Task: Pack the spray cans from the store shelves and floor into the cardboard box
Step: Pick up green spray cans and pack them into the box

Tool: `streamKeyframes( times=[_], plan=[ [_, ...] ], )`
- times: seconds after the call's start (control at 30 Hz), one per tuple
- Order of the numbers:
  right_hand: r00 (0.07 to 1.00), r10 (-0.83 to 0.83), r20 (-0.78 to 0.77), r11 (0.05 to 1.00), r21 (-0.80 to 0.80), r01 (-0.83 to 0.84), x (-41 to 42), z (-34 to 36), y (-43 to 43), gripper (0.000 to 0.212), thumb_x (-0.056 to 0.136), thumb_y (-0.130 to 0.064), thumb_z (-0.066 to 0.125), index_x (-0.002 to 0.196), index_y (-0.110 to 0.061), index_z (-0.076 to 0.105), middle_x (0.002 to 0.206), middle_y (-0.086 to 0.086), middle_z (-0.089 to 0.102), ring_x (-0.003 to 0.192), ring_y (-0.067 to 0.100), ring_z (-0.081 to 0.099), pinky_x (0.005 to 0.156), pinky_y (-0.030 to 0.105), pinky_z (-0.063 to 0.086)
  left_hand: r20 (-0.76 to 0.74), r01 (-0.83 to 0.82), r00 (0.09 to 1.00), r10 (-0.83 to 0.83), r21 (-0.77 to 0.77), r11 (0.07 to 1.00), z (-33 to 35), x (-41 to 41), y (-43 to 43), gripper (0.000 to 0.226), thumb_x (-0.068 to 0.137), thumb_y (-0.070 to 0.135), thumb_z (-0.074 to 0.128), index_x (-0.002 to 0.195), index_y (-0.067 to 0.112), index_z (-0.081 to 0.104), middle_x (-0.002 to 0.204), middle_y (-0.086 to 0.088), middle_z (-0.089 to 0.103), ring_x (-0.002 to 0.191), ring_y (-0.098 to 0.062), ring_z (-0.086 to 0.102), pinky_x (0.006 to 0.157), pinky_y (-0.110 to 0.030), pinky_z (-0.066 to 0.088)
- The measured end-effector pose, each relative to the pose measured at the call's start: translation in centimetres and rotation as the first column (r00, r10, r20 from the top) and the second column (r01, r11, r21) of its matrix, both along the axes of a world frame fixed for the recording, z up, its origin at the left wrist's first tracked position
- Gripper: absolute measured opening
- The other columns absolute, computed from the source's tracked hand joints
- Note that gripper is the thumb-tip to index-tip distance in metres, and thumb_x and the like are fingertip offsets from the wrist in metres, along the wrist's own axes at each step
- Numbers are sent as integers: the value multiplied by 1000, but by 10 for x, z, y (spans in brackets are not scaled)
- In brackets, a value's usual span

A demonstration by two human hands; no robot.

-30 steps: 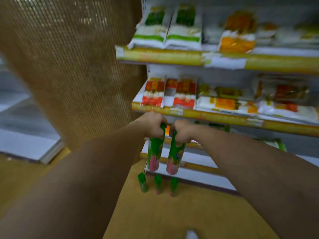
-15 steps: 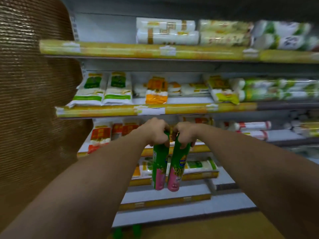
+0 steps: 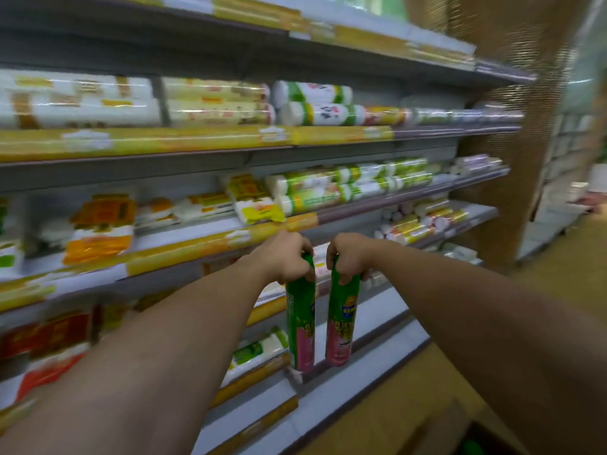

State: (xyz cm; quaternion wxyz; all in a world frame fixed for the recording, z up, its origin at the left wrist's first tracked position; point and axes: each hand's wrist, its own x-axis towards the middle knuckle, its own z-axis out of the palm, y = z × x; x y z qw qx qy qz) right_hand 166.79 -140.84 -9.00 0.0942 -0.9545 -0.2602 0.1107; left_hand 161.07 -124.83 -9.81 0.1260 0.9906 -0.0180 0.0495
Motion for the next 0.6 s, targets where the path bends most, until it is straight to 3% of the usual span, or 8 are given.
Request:
streamKeyframes(
  times=[0.23,0.4,0.47,0.6],
  plan=[
    [981,-190,-30,981,-27,190,70,-5,-139,38,86,-5,78,122,-5,65,118,16,62,97,35,68,70,45,64,-27,166,986,-166,-11,986,-4,98,-132,49,80,37,84,120,14,68,107,-10,69,68,-22,69,54,-34,59],
    [956,-291,-29,957,-31,290,100,-14,-225,37,87,-6,77,121,-6,66,116,14,63,97,32,67,63,38,63,-27,234,971,-236,-41,971,-13,151,-215,43,77,36,86,111,14,71,105,-11,67,75,-25,69,63,-41,62],
    [941,-336,-31,942,-32,335,112,-19,-258,36,86,-6,78,120,-7,66,113,13,61,96,32,66,64,39,63,-50,278,959,-279,-40,960,-14,171,-248,40,78,35,85,109,15,69,99,-9,65,76,-27,71,60,-42,63],
    [902,-430,-36,903,-8,430,135,-27,-315,31,84,-7,79,114,-10,68,113,13,61,92,33,67,50,34,59,-73,376,924,-376,-14,926,-20,211,-304,40,75,36,86,105,15,71,97,-9,67,69,-28,72,49,-39,60]
  ],
)
